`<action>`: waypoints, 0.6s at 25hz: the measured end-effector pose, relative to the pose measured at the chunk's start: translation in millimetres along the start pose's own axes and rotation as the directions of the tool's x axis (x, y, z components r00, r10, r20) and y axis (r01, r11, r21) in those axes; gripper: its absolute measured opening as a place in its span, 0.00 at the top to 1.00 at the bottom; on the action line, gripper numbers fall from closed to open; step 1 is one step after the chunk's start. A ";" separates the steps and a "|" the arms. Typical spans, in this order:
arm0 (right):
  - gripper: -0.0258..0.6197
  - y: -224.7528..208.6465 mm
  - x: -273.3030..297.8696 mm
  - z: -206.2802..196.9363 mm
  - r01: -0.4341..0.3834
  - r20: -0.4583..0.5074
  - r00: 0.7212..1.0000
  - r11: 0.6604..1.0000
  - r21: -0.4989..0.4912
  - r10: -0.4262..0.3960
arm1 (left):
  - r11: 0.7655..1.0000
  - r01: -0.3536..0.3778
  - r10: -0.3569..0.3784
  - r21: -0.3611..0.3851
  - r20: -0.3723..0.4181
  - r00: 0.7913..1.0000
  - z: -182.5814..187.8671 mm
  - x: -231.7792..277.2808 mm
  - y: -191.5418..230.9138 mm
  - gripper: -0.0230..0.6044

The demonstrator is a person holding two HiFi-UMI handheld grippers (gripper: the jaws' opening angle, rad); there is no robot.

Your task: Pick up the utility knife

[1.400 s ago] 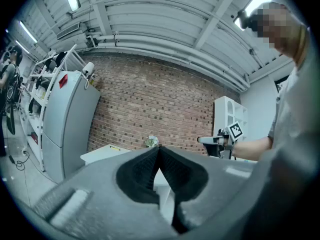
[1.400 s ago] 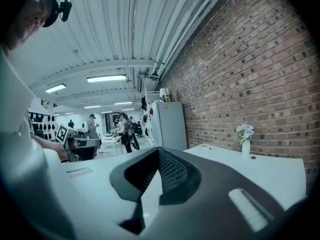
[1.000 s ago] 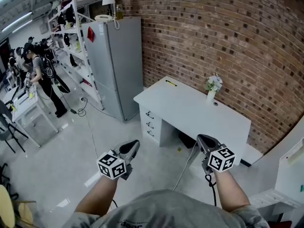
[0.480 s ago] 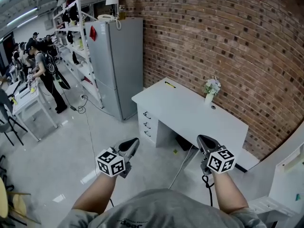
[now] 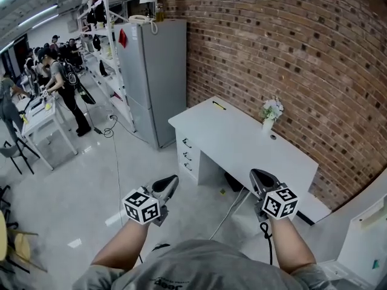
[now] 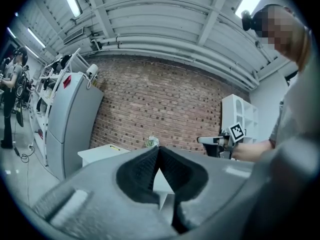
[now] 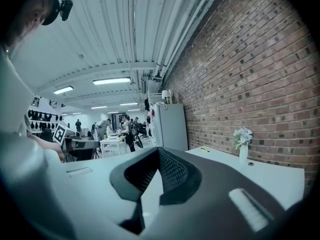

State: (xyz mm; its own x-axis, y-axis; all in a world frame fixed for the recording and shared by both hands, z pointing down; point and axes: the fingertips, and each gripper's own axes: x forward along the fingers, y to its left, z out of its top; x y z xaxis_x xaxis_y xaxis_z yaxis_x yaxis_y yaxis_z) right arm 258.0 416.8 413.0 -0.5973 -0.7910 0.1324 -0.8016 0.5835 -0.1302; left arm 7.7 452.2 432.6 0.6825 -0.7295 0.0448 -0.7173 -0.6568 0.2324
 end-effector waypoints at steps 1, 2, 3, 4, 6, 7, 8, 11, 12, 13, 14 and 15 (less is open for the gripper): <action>0.95 -0.6 3.8 -0.6 -0.007 -0.001 1.000 1.000 0.003 0.007 | 1.000 -0.005 0.005 -0.001 -0.002 1.000 -0.6 1.0 2.4 0.97; 0.95 -1.1 8.5 -1.6 -0.014 -0.003 1.000 1.000 0.004 0.014 | 1.000 -0.011 0.011 -0.003 -0.001 1.000 -1.1 2.0 6.6 0.97; 0.95 -2.0 14.4 -2.8 -0.019 -0.006 1.000 1.000 0.004 0.019 | 1.000 -0.017 0.017 -0.007 0.001 1.000 -1.4 3.5 12.4 0.97; 0.95 -3.5 21.7 -3.8 -0.023 -0.010 1.000 1.000 0.003 0.023 | 1.000 -0.020 0.020 -0.011 0.005 1.000 -1.4 5.7 19.6 0.97; 0.95 -7.2 40.0 -5.1 -0.022 -0.015 1.000 1.000 0.003 0.022 | 1.000 -0.019 0.019 -0.020 0.009 1.000 -1.6 11.9 37.1 0.97; 0.95 -9.3 50.4 -5.5 -0.019 -0.016 1.000 1.000 0.002 0.019 | 1.000 -0.014 0.015 -0.023 0.009 1.000 -1.9 16.3 47.0 0.97; 0.95 -11.8 61.5 -5.5 -0.015 -0.017 1.000 1.000 0.001 0.015 | 1.000 -0.008 0.008 -0.025 0.010 1.000 -2.2 21.8 58.1 0.97; 0.95 -21.8 100.8 -4.4 -0.001 -0.011 1.000 1.000 -0.007 0.001 | 0.999 0.021 -0.020 -0.032 0.021 1.000 -0.2 45.3 100.5 0.97; 0.95 -25.8 116.7 -3.6 0.004 -0.008 1.000 1.000 -0.009 -0.004 | 0.999 0.032 -0.031 -0.035 0.028 0.999 2.8 54.4 117.8 0.97; 0.95 -30.0 134.0 -2.2 0.011 -0.005 1.000 1.000 -0.009 -0.011 | 0.998 0.044 -0.043 -0.038 0.036 0.998 7.4 63.9 136.3 0.97; 0.95 -34.5 152.7 0.4 0.020 -0.001 1.000 1.000 -0.008 -0.020 | 0.998 0.058 -0.056 -0.038 0.042 0.998 13.5 73.9 155.5 0.97; 0.95 -39.0 172.1 4.7 0.031 0.004 1.000 1.000 -0.006 -0.031 | 0.997 0.073 -0.071 -0.035 0.046 0.996 20.5 84.4 174.9 0.97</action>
State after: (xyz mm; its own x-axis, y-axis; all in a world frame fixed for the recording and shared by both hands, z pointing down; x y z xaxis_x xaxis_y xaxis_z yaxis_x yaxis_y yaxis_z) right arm 186.6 257.0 436.2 -0.5725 -0.8091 0.1328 -0.8196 0.5601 -0.1204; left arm -63.1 271.9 457.2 0.7245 -0.6890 -0.0161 -0.6605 -0.7008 0.2693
